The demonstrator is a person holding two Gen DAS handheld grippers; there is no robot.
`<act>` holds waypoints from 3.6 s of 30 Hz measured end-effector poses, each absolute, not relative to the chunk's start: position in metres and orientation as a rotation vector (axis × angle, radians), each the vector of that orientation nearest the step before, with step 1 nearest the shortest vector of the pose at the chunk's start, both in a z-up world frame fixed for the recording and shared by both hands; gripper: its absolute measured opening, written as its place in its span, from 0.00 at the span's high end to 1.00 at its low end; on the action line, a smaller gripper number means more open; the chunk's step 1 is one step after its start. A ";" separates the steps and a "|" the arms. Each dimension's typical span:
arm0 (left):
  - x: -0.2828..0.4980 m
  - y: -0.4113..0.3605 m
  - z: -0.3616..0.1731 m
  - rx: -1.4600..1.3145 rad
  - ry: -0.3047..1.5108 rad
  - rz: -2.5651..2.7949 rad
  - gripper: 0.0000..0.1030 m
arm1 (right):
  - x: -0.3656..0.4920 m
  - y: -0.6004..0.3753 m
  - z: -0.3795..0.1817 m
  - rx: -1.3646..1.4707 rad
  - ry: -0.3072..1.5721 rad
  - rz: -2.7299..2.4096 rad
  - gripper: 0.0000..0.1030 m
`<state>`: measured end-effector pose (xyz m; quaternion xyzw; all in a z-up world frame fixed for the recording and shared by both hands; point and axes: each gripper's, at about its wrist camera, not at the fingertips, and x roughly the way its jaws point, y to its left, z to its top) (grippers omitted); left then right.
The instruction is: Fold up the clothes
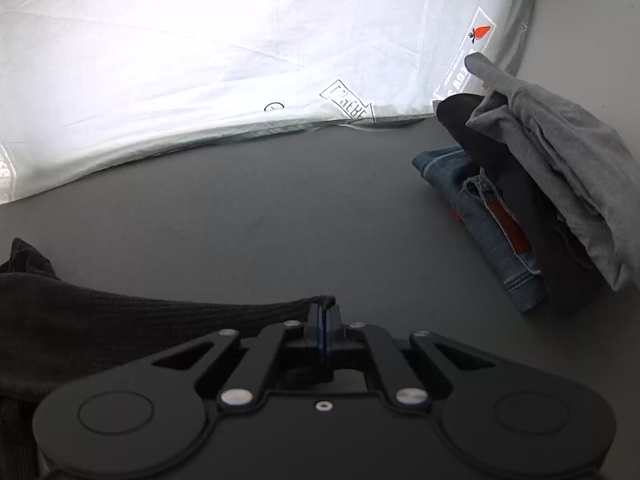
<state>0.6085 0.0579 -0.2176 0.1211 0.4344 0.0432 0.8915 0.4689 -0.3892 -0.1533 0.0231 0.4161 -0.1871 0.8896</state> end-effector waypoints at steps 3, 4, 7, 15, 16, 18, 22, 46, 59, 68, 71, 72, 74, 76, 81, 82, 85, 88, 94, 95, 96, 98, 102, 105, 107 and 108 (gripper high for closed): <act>0.613 0.048 -0.222 0.323 0.878 0.090 0.27 | 0.464 -0.387 -0.159 0.066 0.878 -0.392 0.98; 0.616 0.046 -0.224 0.342 0.864 0.092 0.26 | 0.464 -0.384 -0.160 0.052 0.880 -0.396 0.98; 0.631 0.045 -0.227 0.366 0.821 0.102 0.25 | 0.464 -0.378 -0.159 0.025 0.880 -0.396 0.98; 0.672 0.047 -0.204 0.329 0.794 0.151 0.20 | 0.458 -0.352 -0.137 -0.031 0.818 -0.300 0.98; 0.658 0.051 -0.198 0.305 0.787 0.160 0.20 | 0.456 -0.345 -0.131 -0.041 0.801 -0.272 0.98; 0.622 0.059 -0.186 0.252 0.780 0.178 0.20 | 0.452 -0.330 -0.120 -0.062 0.767 -0.215 0.98; 0.551 0.077 -0.161 0.147 0.764 0.214 0.20 | 0.444 -0.300 -0.098 -0.102 0.698 -0.103 0.98; 0.244 0.131 -0.133 -0.072 0.856 0.373 0.19 | 0.191 -0.043 -0.145 -0.717 0.755 1.040 0.90; 0.249 0.071 -0.162 0.051 0.938 0.119 0.18 | 0.189 -0.073 -0.140 -0.438 0.946 0.710 0.50; 0.274 0.005 -0.154 0.039 0.898 -0.091 0.04 | 0.213 -0.190 -0.135 -0.108 0.965 0.276 0.19; 0.285 -0.023 -0.156 0.059 0.907 -0.110 0.04 | 0.222 -0.236 -0.137 0.057 0.951 0.146 0.18; 0.287 -0.032 -0.155 0.065 0.909 -0.118 0.04 | 0.225 -0.252 -0.137 0.112 0.943 0.107 0.18; 0.291 -0.049 -0.155 0.077 0.911 -0.140 0.04 | 0.229 -0.278 -0.138 0.191 0.923 0.043 0.14; 0.295 -0.064 -0.154 0.090 0.913 -0.163 0.04 | 0.231 -0.304 -0.140 0.254 0.898 -0.019 0.11; 0.307 -0.097 -0.152 0.115 0.908 -0.167 0.02 | 0.239 -0.364 -0.150 0.350 0.885 -0.180 0.11; 0.309 -0.103 -0.152 0.115 0.911 -0.161 0.02 | 0.241 -0.376 -0.152 0.351 0.882 -0.205 0.11; 0.312 -0.119 -0.155 0.113 0.924 -0.142 0.02 | 0.244 -0.411 -0.153 0.322 0.856 -0.274 0.12; 0.315 -0.133 -0.158 0.112 0.943 -0.124 0.02 | 0.248 -0.448 -0.154 0.291 0.842 -0.329 0.25; 0.323 -0.153 -0.164 0.122 0.972 -0.090 0.02 | 0.268 -0.504 -0.169 0.177 0.864 -0.337 0.64; 0.326 -0.155 -0.164 0.122 0.973 -0.083 0.02 | 0.272 -0.509 -0.172 0.143 0.870 -0.328 0.66; 0.329 -0.157 -0.164 0.123 0.972 -0.076 0.02 | 0.276 -0.510 -0.175 0.093 0.876 -0.305 0.66; 0.338 -0.160 -0.164 0.127 0.972 -0.060 0.02 | 0.285 -0.509 -0.182 -0.016 0.890 -0.256 0.66; 0.356 -0.168 -0.167 0.141 0.985 -0.021 0.02 | 0.305 -0.496 -0.197 -0.268 0.933 -0.131 0.62; 0.368 -0.173 -0.170 0.133 1.010 -0.003 0.02 | 0.321 -0.492 -0.208 -0.350 0.979 -0.044 0.66; 0.372 -0.178 -0.173 0.137 1.021 -0.013 0.02 | 0.323 -0.493 -0.204 -0.353 0.985 -0.002 0.98; 0.375 -0.181 -0.174 0.139 1.027 -0.019 0.02 | 0.323 -0.495 -0.199 -0.341 0.984 0.012 0.99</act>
